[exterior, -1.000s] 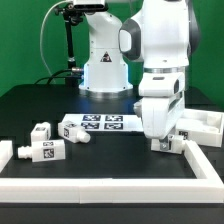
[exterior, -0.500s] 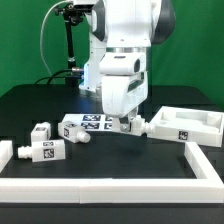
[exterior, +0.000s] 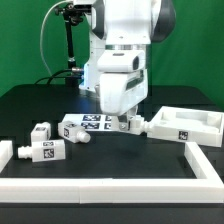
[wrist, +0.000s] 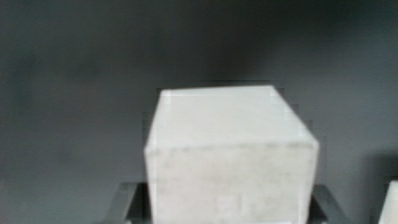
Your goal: Assemble one leg
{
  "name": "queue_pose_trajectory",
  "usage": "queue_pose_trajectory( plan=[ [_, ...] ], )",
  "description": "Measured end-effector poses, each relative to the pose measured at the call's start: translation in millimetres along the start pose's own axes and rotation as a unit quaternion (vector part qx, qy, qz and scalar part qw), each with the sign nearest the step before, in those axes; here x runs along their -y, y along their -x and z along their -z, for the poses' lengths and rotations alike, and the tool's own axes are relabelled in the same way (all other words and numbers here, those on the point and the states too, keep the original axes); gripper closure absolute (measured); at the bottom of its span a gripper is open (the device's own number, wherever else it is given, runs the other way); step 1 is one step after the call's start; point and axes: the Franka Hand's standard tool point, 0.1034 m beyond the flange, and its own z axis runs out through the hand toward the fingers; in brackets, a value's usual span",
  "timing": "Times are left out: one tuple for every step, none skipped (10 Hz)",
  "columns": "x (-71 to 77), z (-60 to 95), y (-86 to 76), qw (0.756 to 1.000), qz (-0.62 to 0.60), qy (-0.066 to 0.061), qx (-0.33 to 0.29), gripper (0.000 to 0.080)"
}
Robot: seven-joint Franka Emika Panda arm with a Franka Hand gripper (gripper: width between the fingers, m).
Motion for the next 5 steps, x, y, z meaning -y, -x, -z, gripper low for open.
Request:
queue_pose_trajectory(
  plan=[
    [11.0, -0.5, 20.0, 1.000, -0.015, -0.008, 0.010, 0.0535],
    [23.9, -2.6, 32.0, 0.999, -0.038, -0.015, 0.017, 0.0535],
    [42.3, -10.0, 39.9, 0.998, -0.053, -0.023, 0.021, 0.0534],
    [53.0, -18.2, 43.5, 0.998, -0.056, -0.032, 0.024, 0.0534],
    [56.7, -25.4, 44.4, 0.997, -0.058, -0.037, 0.025, 0.0534]
  ],
)
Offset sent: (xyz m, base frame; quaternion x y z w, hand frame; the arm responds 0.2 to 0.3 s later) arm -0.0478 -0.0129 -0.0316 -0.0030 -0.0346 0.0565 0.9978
